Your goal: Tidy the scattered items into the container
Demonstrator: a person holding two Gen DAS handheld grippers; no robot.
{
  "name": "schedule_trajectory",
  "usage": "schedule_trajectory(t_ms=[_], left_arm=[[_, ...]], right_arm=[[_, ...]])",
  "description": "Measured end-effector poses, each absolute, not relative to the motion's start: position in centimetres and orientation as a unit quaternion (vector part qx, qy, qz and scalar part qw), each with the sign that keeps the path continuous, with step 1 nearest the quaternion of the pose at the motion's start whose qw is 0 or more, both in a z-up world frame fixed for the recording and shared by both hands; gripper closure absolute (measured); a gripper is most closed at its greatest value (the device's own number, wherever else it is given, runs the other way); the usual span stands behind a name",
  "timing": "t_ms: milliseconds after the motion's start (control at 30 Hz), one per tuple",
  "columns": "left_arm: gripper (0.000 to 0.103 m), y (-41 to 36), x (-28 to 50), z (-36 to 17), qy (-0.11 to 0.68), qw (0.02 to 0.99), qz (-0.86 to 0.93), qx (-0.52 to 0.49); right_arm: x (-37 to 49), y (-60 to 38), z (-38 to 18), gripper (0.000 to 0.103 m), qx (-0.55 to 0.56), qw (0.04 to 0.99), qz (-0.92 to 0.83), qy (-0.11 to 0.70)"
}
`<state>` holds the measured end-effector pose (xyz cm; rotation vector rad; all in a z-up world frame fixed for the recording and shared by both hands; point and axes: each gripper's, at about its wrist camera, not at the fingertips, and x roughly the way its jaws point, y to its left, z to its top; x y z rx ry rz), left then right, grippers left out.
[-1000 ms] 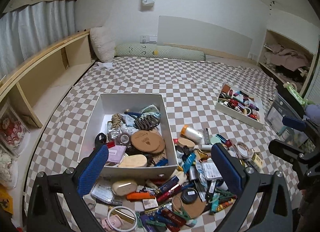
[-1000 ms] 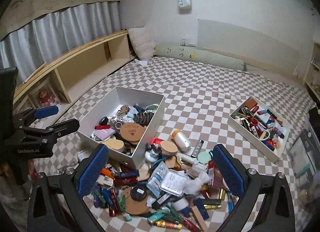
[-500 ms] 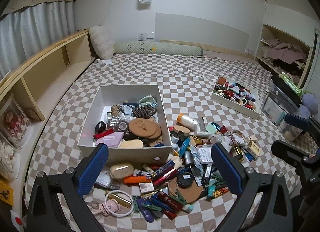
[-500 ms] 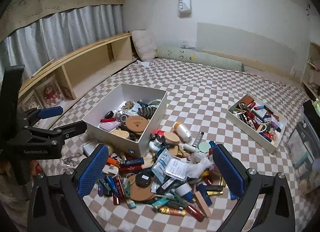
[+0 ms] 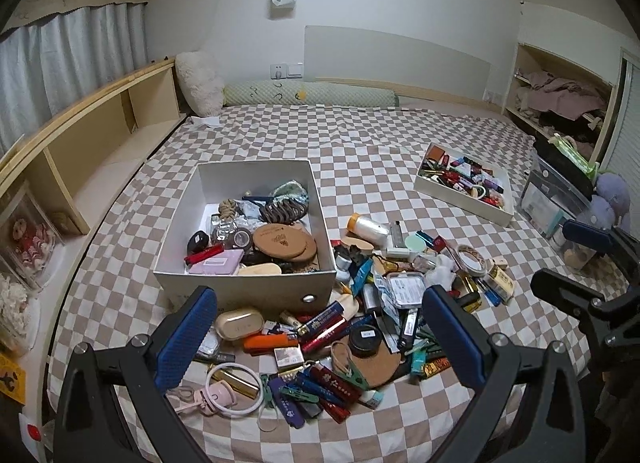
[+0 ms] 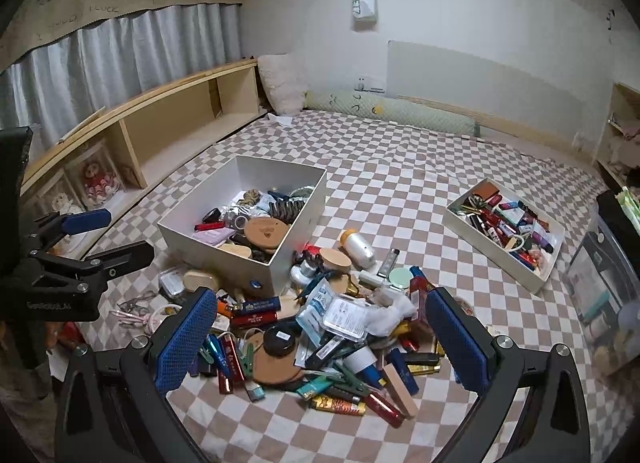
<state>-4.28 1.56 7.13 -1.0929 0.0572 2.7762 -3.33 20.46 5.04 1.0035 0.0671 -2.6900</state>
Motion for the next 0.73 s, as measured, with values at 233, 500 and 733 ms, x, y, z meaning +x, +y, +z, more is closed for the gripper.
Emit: schedule_trajectory(t_ms=[233, 500, 733], left_arm=[[0.0, 1.54, -4.0, 7.05, 0.019, 0.079, 0.927, -0.365], [0.0, 1.53, -3.88, 7.02, 0.022, 0.077, 0.928, -0.363], [0.0, 1.64, -3.73, 7.14, 0.025, 0.07, 0.93, -0.36]], right_arm=[[-3.26, 20.62, 5.05, 0.0, 0.347, 0.135, -0.928, 0.023], [-3.01, 20.87, 4.83, 0.0, 0.35, 0.134, -0.927, 0.025], [-2.95, 21.11, 4.71, 0.0, 0.351, 0.133, -0.927, 0.024]])
